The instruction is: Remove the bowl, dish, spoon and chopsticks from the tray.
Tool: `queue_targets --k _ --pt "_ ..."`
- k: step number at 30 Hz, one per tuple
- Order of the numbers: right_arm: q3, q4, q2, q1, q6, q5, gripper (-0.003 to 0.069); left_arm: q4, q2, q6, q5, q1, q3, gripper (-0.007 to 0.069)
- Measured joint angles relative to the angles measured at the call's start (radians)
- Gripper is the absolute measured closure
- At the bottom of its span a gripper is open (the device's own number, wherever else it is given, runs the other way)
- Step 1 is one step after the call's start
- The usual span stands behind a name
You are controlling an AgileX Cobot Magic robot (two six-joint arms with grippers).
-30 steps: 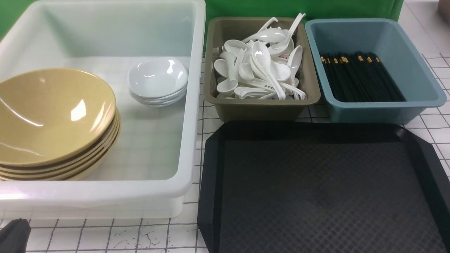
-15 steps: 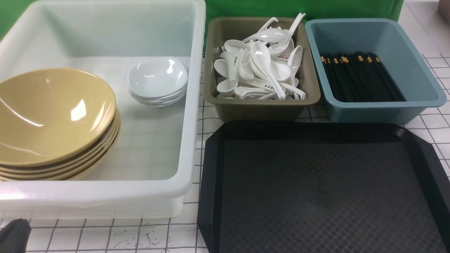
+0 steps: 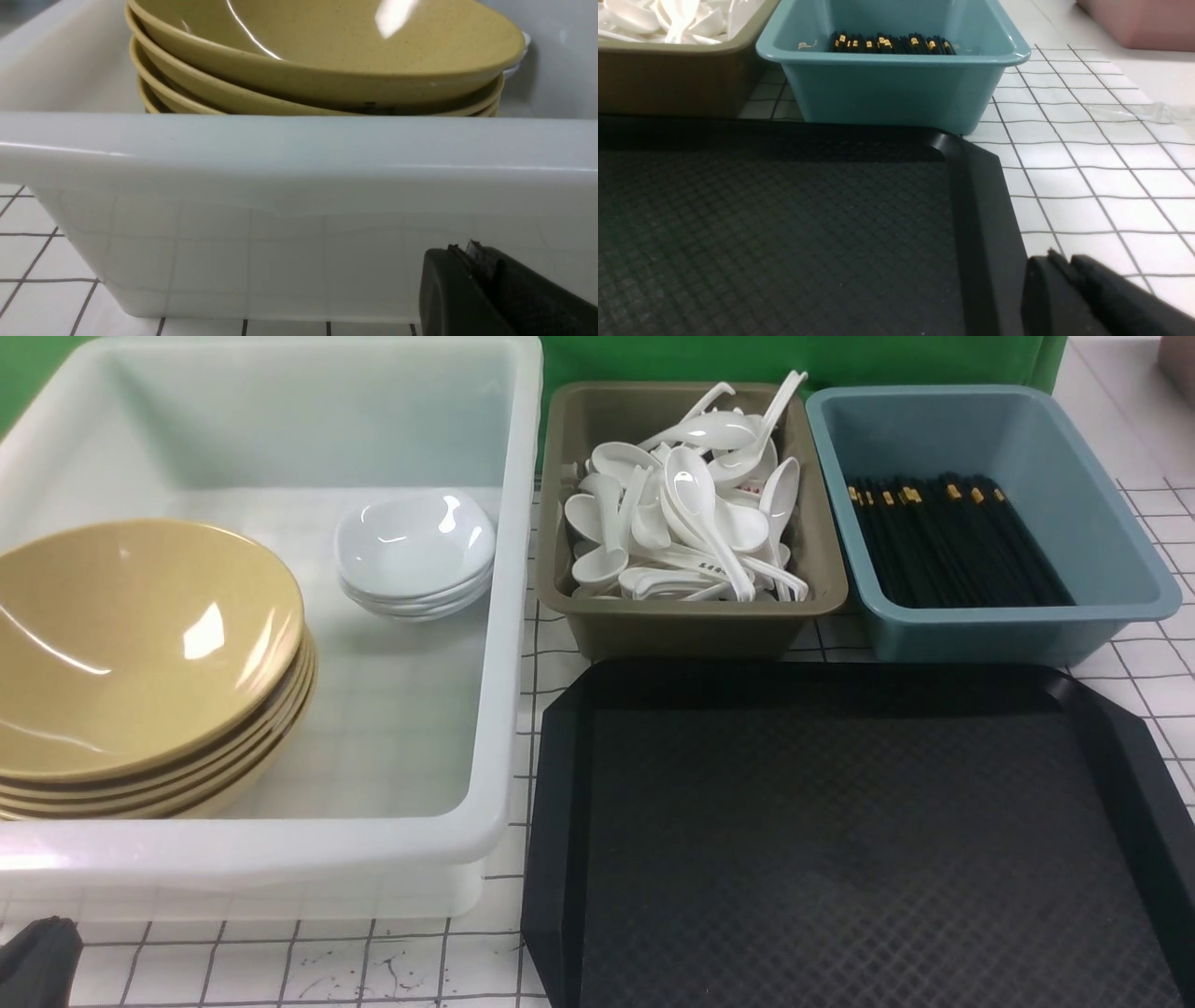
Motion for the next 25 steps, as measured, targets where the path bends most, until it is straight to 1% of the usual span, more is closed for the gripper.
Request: queue_targets --k 25 --pt "0.000 0.000 0.000 0.000 0.000 0.001 0.0552 0.000 0.000 0.001 0.000 0.000 0.000 0.0631"
